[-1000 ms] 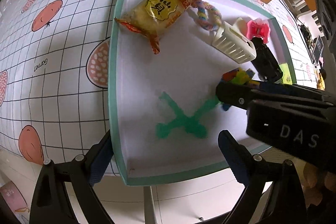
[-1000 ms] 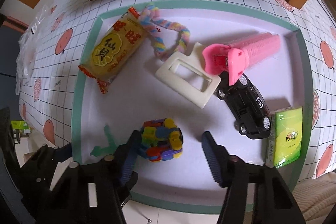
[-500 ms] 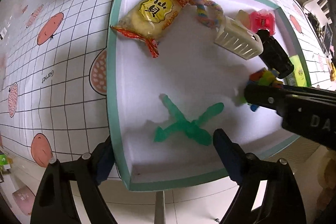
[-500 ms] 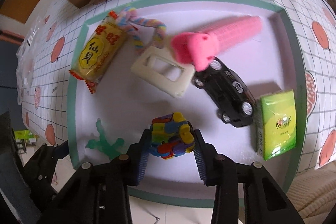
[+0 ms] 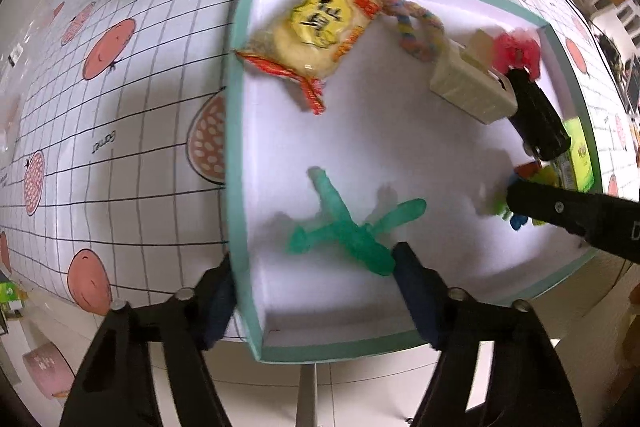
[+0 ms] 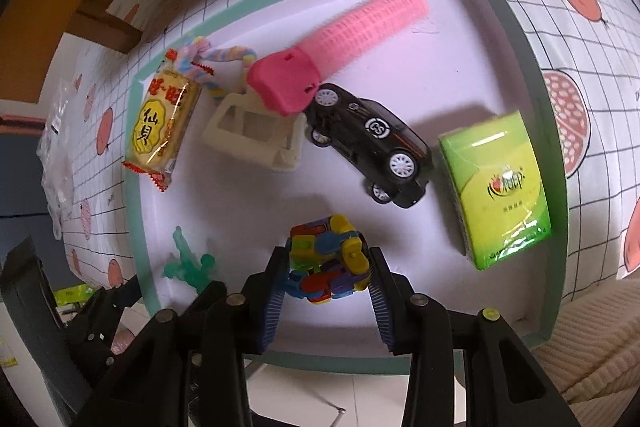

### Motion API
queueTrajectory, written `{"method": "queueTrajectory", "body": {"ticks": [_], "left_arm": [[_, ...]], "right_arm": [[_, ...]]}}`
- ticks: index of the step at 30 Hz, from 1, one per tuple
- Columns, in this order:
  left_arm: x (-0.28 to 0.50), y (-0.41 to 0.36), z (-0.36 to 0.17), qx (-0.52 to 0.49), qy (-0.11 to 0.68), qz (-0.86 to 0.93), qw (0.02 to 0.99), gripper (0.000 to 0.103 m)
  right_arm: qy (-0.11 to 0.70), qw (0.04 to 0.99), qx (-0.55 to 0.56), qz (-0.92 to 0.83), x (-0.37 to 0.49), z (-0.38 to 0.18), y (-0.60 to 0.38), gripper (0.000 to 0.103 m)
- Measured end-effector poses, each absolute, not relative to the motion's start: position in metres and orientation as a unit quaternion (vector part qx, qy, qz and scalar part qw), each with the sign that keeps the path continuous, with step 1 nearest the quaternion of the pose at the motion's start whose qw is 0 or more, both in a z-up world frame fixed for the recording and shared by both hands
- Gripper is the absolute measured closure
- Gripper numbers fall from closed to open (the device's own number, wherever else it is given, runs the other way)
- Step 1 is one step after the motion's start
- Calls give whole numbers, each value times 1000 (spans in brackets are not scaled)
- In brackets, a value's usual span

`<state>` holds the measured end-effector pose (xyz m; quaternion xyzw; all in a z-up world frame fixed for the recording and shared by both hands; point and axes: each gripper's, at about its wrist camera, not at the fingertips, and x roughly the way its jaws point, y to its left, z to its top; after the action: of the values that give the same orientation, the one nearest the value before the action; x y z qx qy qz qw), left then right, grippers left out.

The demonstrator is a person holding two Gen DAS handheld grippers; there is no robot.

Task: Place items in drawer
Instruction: 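Grasp the green toy figure with the left tool while the right tool holds the cube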

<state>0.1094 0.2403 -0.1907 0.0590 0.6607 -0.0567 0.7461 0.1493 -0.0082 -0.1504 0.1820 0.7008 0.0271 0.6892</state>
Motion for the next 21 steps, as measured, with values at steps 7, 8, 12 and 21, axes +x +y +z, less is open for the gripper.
{"method": "queueTrajectory", "body": {"ticks": [7,8,12,21], "left_arm": [[119,250,-187,46,666,-51,743,49],[120,252,-187,42,667,-52,742,50],[122,276,-179,19,674,-68,735,50],[138,299,-151,2,664,-76,744,50]], "right_arm": [[697,687,204,27,145,-150,-17,62],[697,687,206,27,142,-152,-18,62],[695,686,214,25,140,-156,-10,62],[694,682,229,23,139,-155,-16,62]]}}
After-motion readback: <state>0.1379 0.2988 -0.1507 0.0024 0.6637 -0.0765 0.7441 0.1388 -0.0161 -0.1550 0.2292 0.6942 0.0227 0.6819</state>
